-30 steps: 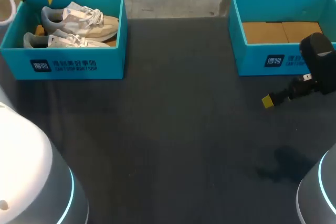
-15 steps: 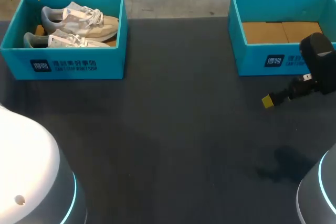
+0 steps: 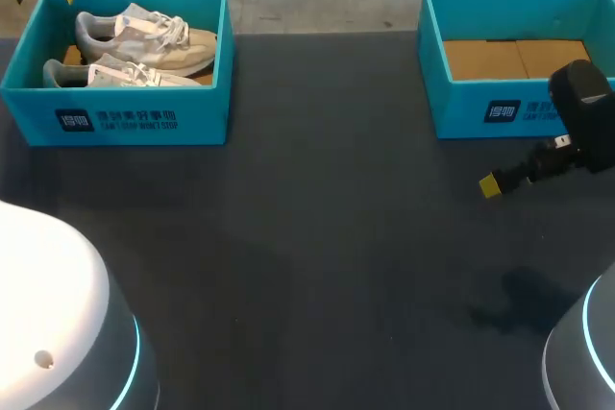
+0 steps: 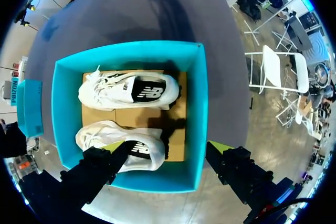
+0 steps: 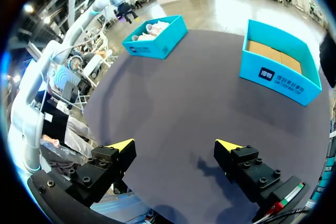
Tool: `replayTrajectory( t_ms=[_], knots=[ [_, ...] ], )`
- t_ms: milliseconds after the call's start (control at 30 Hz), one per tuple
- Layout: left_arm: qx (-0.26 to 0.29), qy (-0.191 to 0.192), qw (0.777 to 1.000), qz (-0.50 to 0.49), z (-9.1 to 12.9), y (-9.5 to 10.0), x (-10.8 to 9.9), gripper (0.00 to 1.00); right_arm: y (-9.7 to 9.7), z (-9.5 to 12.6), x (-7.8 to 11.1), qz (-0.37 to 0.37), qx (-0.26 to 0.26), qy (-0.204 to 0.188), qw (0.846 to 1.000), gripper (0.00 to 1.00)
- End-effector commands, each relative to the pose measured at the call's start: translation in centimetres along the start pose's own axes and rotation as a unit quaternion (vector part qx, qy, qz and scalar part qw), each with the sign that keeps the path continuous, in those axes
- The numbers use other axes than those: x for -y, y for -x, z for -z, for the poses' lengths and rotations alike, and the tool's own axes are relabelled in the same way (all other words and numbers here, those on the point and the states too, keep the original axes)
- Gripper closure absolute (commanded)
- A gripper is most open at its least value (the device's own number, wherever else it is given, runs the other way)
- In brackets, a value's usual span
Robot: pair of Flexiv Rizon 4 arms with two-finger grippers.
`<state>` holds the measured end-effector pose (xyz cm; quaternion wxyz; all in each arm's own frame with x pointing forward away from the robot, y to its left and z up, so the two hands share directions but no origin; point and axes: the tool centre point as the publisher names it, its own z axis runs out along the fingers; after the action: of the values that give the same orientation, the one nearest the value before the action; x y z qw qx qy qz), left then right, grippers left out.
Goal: Take the shoe out of the shoebox, open the shoe tongue, remove and reinsert the insole, then place the shoe into the shoebox
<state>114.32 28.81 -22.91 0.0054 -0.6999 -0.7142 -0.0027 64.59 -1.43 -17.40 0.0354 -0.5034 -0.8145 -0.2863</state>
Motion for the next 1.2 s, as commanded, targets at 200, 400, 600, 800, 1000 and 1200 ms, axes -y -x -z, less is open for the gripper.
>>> replayTrajectory(
  t_ms=[200,400,600,800,1000,1200],
  knots=[
    [0.001,0.016,1.000,-0.004,-0.5,-1.5,3.5,0.00,0.0,0.0,0.2,0.000,0.001,0.002,1.000,0.00],
    [0.003,0.020,0.999,-0.034,-1.0,-2.0,6.2,0.00,0.0,0.0,0.2,0.000,0.001,0.002,1.000,0.00],
    [0.001,0.020,0.998,-0.052,-2.0,-1.6,7.9,0.00,0.0,0.0,0.2,0.000,0.001,0.002,1.000,0.00],
    [0.006,0.011,0.998,-0.066,-3.1,-1.4,8.7,0.33,0.0,0.0,0.2,0.000,0.001,0.002,1.000,0.00],
    [0.004,0.004,0.996,-0.085,-4.6,-1.0,8.9,0.45,0.0,0.0,0.2,0.000,0.001,0.002,1.000,0.00],
    [0.002,0.008,0.995,-0.099,-6.4,-0.8,8.8,0.46,0.0,0.0,0.2,0.000,0.001,0.002,1.000,0.00]
  ],
)
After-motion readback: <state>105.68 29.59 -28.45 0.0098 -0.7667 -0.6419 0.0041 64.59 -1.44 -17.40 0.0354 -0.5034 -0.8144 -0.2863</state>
